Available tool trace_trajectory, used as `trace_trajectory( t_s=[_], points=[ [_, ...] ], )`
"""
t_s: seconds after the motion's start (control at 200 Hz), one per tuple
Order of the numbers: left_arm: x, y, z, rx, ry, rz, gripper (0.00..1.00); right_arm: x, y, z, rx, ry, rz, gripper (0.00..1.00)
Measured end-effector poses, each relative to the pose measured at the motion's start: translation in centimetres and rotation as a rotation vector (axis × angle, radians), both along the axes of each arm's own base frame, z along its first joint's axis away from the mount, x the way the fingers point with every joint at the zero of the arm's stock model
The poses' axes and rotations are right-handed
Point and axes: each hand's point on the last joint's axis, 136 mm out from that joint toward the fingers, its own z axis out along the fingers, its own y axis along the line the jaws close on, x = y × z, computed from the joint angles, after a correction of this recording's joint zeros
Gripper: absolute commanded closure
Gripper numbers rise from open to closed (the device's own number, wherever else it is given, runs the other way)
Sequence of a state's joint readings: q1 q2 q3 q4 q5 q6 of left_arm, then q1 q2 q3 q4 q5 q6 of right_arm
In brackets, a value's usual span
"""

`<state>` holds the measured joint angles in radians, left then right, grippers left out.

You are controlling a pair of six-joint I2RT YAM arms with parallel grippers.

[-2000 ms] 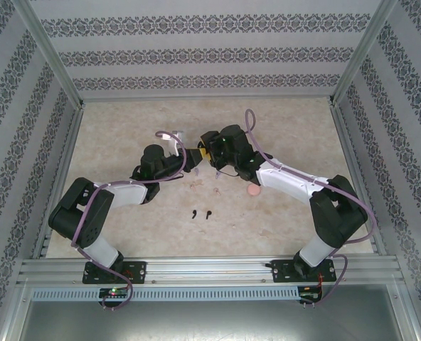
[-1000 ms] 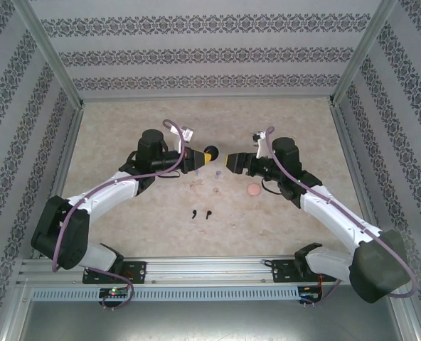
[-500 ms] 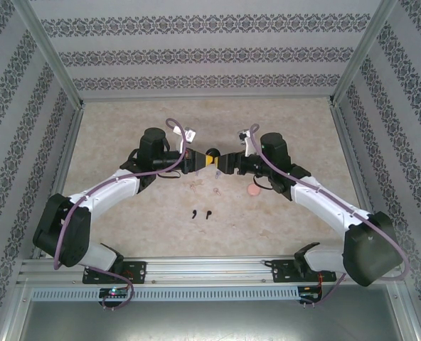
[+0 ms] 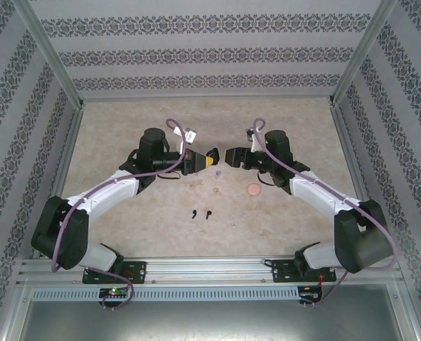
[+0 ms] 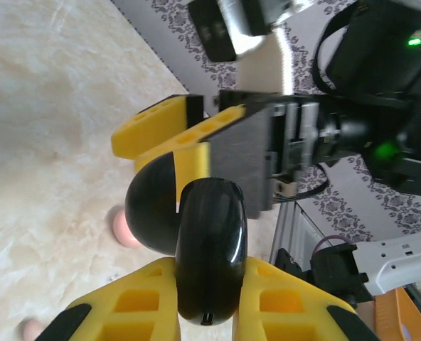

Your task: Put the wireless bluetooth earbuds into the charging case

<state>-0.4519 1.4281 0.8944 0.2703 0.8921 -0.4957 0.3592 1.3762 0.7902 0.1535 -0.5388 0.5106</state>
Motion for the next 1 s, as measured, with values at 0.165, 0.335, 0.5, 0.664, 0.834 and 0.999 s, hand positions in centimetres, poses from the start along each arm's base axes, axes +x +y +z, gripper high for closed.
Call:
trace_trajectory(
  t_s=[0.165,0.335,0.5,0.664,0.834,0.999],
  points=[
    [-0.3,0.0,0.4,-0.007,-0.007,-0.009,1.00,-1.9,-0.5,0.7,0.026,-0.004,0.005,0.33],
    [-0.7,-0.1,0.7,-0.019,-0.009,-0.034,1.00,-4.3,0.0,4.4,0.120,-0.072,0.085,0.33],
    [-1.4,-0.4,1.2,-0.044,-0.012,-0.080,1.00,-5.4,0.7,5.2,0.157,-0.079,0.154,0.38],
    [-1.8,-0.6,1.5,-0.055,-0.013,-0.105,1.00,-5.9,1.1,5.1,0.170,-0.063,0.191,0.40],
    [-2.3,-1.0,1.5,-0.059,-0.011,-0.129,1.00,-5.6,1.2,4.9,0.170,-0.054,0.195,0.42],
    [-2.5,-1.2,1.5,-0.059,-0.011,-0.136,1.00,-5.3,1.4,5.0,0.171,-0.053,0.196,0.43]
  ],
)
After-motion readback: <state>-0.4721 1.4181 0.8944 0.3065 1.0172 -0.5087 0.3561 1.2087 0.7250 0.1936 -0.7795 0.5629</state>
